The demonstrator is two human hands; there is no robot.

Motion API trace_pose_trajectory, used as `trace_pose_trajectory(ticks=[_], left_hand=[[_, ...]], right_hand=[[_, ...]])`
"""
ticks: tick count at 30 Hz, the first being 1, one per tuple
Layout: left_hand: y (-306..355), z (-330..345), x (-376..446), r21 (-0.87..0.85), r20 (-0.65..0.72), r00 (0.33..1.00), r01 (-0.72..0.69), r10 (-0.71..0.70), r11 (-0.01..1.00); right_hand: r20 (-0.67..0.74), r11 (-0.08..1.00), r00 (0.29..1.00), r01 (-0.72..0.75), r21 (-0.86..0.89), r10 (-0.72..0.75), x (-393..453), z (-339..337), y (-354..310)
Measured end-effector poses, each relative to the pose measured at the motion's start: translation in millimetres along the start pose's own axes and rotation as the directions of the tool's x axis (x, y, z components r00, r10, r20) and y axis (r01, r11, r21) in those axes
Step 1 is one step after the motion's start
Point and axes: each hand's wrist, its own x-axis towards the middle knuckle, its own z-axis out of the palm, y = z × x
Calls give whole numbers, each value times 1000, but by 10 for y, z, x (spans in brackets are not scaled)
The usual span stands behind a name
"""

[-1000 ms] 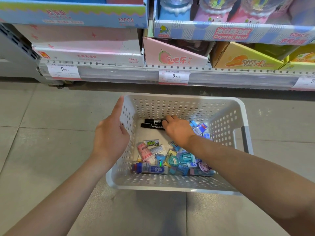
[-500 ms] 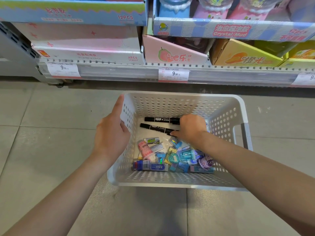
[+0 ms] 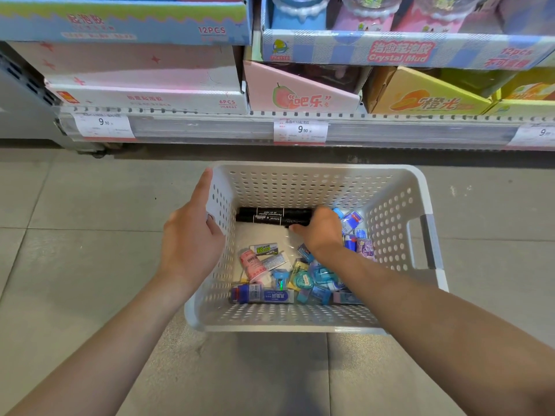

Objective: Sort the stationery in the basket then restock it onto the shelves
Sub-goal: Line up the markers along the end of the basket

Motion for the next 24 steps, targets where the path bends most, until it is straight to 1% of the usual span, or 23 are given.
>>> trace_pose_trajectory(ticks=[2,5,14,16,18,20,22,24], left_hand=[[-6,2,4,-5,5,1000,4,-4,1000],[0,-3,0,2,1,1000,-3,3,1000],[6,-2,-6,20,-8,1000,-15,15,1000],[6,-4,-4,18,-9,1000,-9,9,1000],[3,-4,-5,9,-7,1000,-2,2,1000],[-4,-8,-7,-4,3,1000,-9,9,1000],[-8,-8,-9,-13,9,1000,-18,18,1000],[-15,-3,-7,-11,7,1000,-23,23,1000]], right_hand=[[-16,998,1000,-12,56,13,16,37,32],[-14,995,1000,8,95,-7,30,103,48],[11,1000,1000,18,12,-18,44,72,37],[44,996,997,58,-69,-55,26,22,24],[87,970,989,133,-202,-117,9,-61,6],[104,892,973,229,-391,-204,-6,-175,0],[137,730,953,294,-617,-268,-10,-317,25],[210,558,940,329,-762,-268,-15,-435,79]])
